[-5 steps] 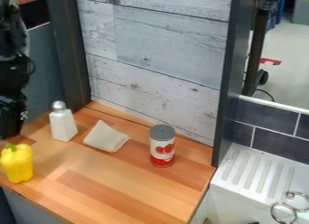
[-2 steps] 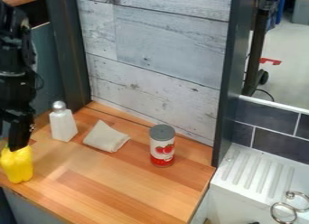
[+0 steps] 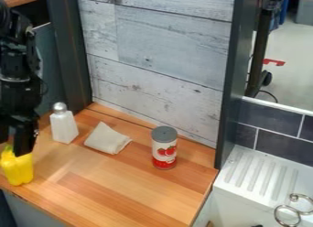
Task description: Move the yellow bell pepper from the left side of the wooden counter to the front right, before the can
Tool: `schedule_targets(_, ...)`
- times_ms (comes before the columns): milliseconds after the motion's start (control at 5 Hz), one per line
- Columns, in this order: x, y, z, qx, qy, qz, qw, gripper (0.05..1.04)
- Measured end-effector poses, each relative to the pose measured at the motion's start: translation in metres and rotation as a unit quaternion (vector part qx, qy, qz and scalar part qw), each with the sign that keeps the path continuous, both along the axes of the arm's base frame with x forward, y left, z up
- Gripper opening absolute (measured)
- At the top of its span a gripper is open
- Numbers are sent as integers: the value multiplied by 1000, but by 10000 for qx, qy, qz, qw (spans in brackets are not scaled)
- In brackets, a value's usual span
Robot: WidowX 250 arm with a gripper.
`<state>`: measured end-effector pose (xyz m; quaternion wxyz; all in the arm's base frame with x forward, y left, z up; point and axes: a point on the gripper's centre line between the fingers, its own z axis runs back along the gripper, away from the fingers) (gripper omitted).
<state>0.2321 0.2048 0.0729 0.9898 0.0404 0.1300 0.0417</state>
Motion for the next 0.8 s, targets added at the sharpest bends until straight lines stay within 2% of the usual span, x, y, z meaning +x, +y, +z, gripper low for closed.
schedule_targets(200,0,0,-7,-68,89,-22,9999,945)
schedule_targets(400,4,2,-5,-73,7,-53,10000,660)
schedule_targets(600,2,3,-12,-173,85,-21,9998,365)
schedule_targets(800,0,8,-12,-179,109,95,9997,169)
